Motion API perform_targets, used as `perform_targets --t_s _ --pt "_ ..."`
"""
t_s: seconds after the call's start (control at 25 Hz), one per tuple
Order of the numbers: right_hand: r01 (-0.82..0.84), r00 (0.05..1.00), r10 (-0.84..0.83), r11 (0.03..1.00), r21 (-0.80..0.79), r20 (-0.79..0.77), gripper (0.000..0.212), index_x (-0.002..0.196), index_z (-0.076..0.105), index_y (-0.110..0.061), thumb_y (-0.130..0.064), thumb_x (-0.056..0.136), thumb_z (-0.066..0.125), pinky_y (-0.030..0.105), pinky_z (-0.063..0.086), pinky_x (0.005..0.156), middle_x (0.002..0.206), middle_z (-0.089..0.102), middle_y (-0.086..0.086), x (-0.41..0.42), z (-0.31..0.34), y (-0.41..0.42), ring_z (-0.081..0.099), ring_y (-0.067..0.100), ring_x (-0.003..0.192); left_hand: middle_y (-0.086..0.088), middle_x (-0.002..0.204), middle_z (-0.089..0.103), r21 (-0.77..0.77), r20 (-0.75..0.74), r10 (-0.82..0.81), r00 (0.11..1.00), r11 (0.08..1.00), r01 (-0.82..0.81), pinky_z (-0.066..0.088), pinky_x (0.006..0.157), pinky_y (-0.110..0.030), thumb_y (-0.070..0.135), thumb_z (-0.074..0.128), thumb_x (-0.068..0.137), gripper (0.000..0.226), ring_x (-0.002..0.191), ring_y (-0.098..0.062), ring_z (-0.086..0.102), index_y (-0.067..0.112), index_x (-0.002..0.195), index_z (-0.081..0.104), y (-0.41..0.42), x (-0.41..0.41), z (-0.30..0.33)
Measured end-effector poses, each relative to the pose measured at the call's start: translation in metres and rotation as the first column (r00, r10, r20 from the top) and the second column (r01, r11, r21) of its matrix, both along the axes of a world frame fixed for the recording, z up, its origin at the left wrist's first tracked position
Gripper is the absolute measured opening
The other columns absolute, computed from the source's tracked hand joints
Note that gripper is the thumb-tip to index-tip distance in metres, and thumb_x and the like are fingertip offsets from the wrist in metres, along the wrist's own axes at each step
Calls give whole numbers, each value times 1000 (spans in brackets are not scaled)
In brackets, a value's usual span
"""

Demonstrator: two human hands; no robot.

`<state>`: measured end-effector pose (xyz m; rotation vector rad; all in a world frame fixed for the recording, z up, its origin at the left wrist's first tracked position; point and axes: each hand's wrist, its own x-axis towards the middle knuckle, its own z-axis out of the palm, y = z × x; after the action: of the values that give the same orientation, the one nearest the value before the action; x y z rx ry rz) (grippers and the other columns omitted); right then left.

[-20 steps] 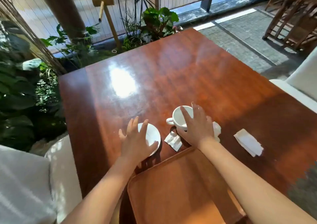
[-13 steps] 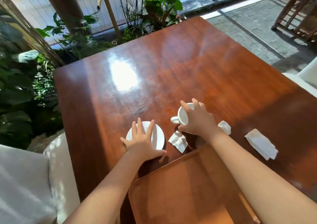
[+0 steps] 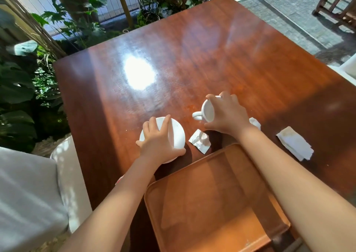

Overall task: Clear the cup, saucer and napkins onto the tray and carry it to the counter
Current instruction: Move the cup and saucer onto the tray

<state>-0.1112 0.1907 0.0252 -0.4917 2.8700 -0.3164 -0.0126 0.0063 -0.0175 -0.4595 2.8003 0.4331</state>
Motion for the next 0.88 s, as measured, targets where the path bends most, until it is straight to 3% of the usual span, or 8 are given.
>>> perform_targets --t_s 0.2,0.28,0.4,0.88 --pt "17 999 -18 999 -43 -26 81 130 39 -31 -41 58 75 41 48 74 131 41 10 55 15 16 37 34 119 0 143 11 31 -96 -5 995 999 8 36 89 -67 67 63 47 109 133 -23 2 43 138 7 23 54 13" --pt "-28 996 23 998 -56 -88 82 130 44 -26 -40 56 77 43 49 71 126 47 14 84 14 24 43 38 113 4 146 1 30 -28 5 1000 1000 -5 31 94 -68 67 62 49 110 135 -21 -7 45 138 0 37 77 11" --pt "0 998 -3 999 -51 -57 81 129 43 -27 -40 55 75 46 52 71 125 47 13 117 9 32 43 38 116 8 149 -10 48 71 -19 997 999 16 25 99 -67 66 61 52 110 138 -21 -15 49 136 -8 59 105 6" --pt "55 998 -57 997 55 35 83 134 35 -29 -42 61 72 44 51 75 132 40 10 144 -13 51 35 33 120 1 154 -13 41 132 -69 989 997 64 23 99 -64 59 61 58 105 140 -26 -17 46 138 -7 80 130 -8"
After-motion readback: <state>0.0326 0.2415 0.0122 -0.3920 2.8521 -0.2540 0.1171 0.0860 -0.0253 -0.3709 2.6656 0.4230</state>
